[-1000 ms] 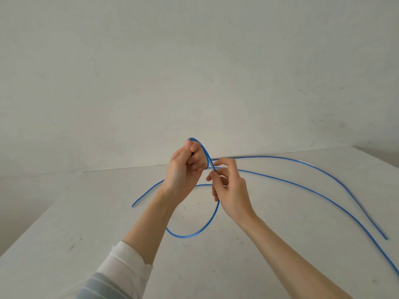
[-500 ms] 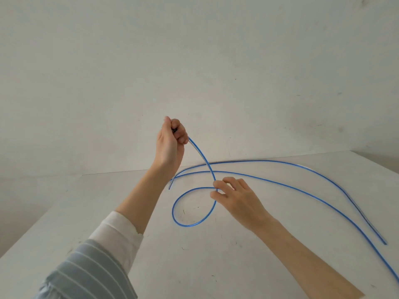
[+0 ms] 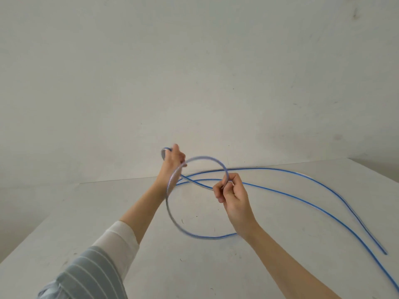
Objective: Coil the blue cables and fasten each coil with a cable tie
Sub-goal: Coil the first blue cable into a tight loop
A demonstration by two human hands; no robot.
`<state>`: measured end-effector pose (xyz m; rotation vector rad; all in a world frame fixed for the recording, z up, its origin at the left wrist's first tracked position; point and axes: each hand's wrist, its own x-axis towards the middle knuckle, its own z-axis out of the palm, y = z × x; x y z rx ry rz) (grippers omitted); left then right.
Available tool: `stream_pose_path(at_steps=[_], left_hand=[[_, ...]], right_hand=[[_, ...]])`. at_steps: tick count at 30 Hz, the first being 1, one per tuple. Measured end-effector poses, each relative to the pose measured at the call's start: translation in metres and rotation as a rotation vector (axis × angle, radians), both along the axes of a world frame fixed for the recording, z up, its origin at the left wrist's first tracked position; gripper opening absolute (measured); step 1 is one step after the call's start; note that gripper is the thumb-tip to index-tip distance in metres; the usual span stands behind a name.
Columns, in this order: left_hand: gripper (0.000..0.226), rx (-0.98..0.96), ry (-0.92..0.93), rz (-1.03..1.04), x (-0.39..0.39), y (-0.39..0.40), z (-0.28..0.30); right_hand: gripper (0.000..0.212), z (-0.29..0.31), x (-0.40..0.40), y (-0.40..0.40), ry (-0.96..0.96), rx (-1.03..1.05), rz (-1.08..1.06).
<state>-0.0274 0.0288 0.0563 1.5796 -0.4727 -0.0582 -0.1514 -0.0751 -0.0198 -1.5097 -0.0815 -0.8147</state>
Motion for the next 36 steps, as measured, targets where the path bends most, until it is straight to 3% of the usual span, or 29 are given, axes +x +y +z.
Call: stream_pose_path(at_steps=[2, 3, 5, 12, 17, 23, 27, 29, 32, 36], left_hand=[[0.026, 0.440, -0.250, -0.077, -0.010, 0.003, -0.021], [0.028, 0.570, -0.380, -0.129, -0.014, 0.003, -0.030], [0.030, 0.661, -0.520, -0.261, -0.021, 0.002, -0.042], [0.027, 0.851, -0.639, -0.424, -0.033, 0.003, -0.045], [0.041, 0.699, -0.415, -0.447, -0.045, -0.004, -0.044], [0.051, 0.183, 0.041, -0.778, -0.053, 0.000, -0.035], [0.036, -0.018, 0.240, -0.848, -0.054, 0.003, -0.038], [0.030, -0.078, 0.303, -0.833, -0.057, 0.004, -0.039], [0.036, -0.134, 0.334, -0.799, -0.063, 0.004, -0.034], [0.044, -0.210, 0.423, -0.756, -0.063, 0.010, -0.023]], right_hand=[[0.027, 0.008, 0.002, -0.003, 0.004, 0.071, 0.036], [0.027, 0.012, 0.004, -0.005, 0.004, 0.086, 0.060], [0.029, 0.021, 0.007, -0.008, 0.016, 0.118, 0.127], [0.032, 0.043, 0.002, -0.035, 0.094, 0.215, 0.165], [0.020, 0.063, 0.002, -0.048, 0.097, 0.512, 0.222], [0.005, 0.073, 0.004, -0.048, 0.128, 0.576, 0.075], [0.044, 0.072, 0.005, -0.044, 0.089, 0.347, -0.186], [0.040, 0.072, 0.005, -0.041, 0.016, 0.188, -0.264], [0.013, 0.075, 0.002, -0.043, -0.079, -0.181, -0.397], [0.021, 0.075, -0.006, -0.063, -0.182, -0.728, -0.648]])
